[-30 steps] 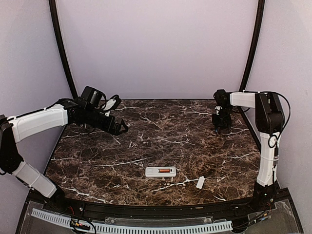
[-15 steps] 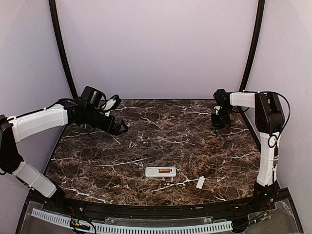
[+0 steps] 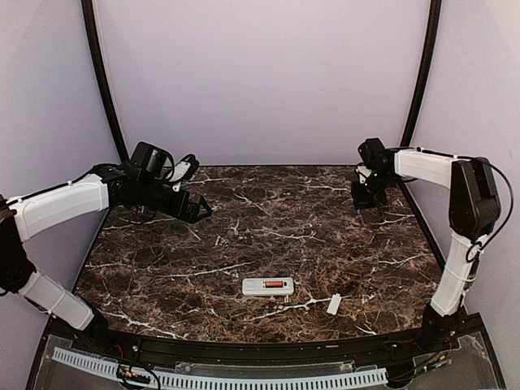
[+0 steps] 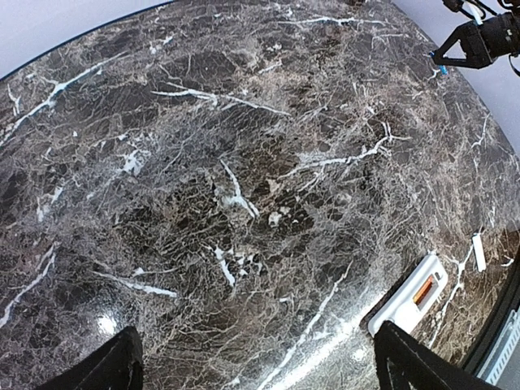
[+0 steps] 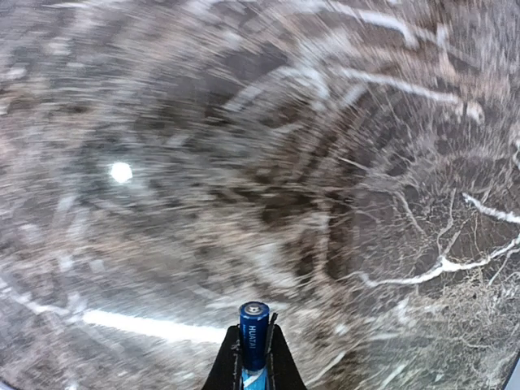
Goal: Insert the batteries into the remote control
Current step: Pick up the battery at the center of the board, then pass from the right arm to the left
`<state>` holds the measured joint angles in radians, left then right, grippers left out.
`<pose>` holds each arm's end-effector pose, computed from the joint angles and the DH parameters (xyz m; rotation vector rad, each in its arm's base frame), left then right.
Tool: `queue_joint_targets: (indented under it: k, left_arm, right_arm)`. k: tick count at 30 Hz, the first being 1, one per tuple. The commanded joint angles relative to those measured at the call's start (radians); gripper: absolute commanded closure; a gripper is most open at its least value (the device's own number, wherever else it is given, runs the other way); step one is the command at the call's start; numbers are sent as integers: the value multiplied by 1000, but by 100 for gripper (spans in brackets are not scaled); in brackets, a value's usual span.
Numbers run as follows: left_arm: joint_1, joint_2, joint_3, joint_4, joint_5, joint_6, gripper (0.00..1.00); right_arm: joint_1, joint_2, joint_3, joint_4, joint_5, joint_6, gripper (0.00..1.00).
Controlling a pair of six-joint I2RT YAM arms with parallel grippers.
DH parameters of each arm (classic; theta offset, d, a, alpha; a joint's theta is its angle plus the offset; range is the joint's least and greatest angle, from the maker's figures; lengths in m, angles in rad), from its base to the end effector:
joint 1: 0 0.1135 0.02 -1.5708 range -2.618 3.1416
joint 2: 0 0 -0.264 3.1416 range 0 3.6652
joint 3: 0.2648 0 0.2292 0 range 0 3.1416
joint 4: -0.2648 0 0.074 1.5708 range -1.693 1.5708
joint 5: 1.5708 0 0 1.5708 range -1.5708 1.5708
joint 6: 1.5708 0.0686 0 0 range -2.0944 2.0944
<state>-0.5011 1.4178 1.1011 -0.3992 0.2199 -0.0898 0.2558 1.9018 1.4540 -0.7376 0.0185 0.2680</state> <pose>0.2691 -0.1645 0.2700 0.5895 2.2532 -0.5542 0.3726 0.0961 0.1893 0.0219 2.7622 0.1149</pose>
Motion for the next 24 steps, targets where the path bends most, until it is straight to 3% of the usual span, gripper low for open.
queue_joint_targets:
  k: [1,6,9,12,16,24]
  left_arm:
    - [6,-97,-31,31,-15,-7,3]
    - [-6,-207,-74,110,-4,-77,10]
    - [-31,-298,-103,147,-10,-193,16]
    - [-148,-373,-146,238,-60,-269,19]
    - [-307,-360,-203,364,-103,-313,21]
    - [-491,-268,-208,482,-165,-300,23]
  right_arm:
    - [83,-123,-45,49,-46,21,100]
    - [201,-264,-85,65,-65,67,100]
    - [285,-388,-122,112,-77,151,100]
    - [368,-491,-165,174,-82,230,100]
    - [466,-586,-210,251,-75,288,100]
    - [549,-683,-282,425,-183,373,100]
